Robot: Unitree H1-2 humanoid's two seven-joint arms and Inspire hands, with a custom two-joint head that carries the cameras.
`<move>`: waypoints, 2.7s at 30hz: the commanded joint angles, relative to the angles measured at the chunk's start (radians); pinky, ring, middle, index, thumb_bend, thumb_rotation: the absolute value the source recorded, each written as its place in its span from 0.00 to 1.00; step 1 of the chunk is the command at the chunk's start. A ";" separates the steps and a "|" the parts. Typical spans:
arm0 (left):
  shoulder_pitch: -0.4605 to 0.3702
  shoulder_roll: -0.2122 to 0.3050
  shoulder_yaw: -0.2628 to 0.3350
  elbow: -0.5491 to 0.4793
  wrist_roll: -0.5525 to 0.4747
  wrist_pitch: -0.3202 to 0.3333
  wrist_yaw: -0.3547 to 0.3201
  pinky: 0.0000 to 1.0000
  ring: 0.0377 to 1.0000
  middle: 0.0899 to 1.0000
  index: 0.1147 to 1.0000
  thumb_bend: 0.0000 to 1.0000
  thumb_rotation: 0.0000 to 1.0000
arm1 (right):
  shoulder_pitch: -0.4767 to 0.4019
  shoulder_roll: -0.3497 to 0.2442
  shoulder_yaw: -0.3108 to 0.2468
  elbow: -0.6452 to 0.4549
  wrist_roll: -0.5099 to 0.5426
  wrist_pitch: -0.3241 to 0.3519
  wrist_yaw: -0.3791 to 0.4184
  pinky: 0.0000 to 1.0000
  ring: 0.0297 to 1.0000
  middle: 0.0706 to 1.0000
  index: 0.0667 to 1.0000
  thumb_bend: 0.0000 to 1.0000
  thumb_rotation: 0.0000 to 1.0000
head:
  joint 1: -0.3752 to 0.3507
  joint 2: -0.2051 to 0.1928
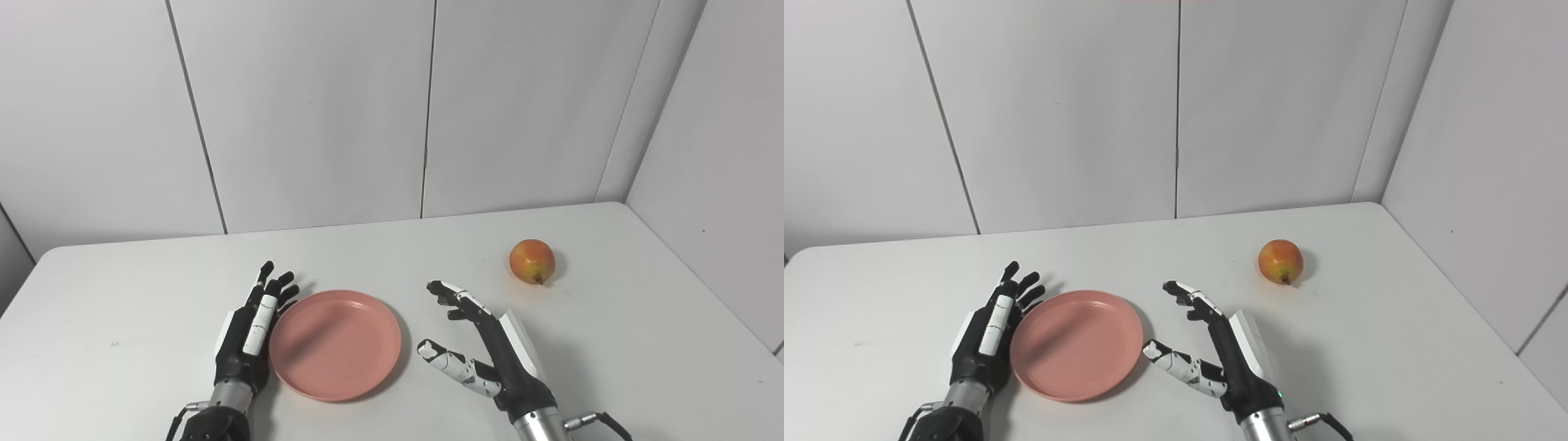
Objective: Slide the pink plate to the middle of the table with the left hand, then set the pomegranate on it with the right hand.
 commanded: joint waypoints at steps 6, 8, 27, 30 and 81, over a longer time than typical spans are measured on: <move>-0.006 -0.003 -0.001 0.016 -0.004 0.015 0.003 0.82 0.87 0.87 0.96 0.89 0.76 | -0.145 -0.047 -0.022 -0.032 -0.140 0.014 -0.022 0.69 0.78 0.82 0.79 0.78 0.85 | 0.001 -0.004; -0.006 -0.003 -0.003 0.020 -0.002 0.011 0.003 0.82 0.87 0.87 0.96 0.88 0.76 | -0.166 -0.057 -0.028 -0.028 -0.160 0.009 -0.025 0.67 0.77 0.82 0.79 0.79 0.85 | 0.001 -0.004; 0.002 0.003 -0.016 0.011 0.004 0.001 -0.009 0.80 0.85 0.86 0.97 0.88 0.77 | -0.397 -0.263 -0.042 0.158 -0.359 -0.001 -0.010 0.73 0.78 0.78 0.76 0.83 0.82 | 0.007 0.001; 0.003 0.003 -0.015 0.006 0.001 0.006 -0.010 0.80 0.84 0.85 0.97 0.88 0.77 | -0.414 -0.286 -0.051 0.196 -0.343 -0.010 -0.021 0.72 0.77 0.77 0.75 0.83 0.80 | 0.007 0.001; 0.026 -0.017 -0.031 -0.063 0.021 0.048 0.018 0.81 0.84 0.83 0.98 0.86 0.77 | -0.667 -0.458 0.105 0.859 -0.324 0.026 -0.088 0.65 0.70 0.74 0.71 0.85 0.77 | 0.063 0.038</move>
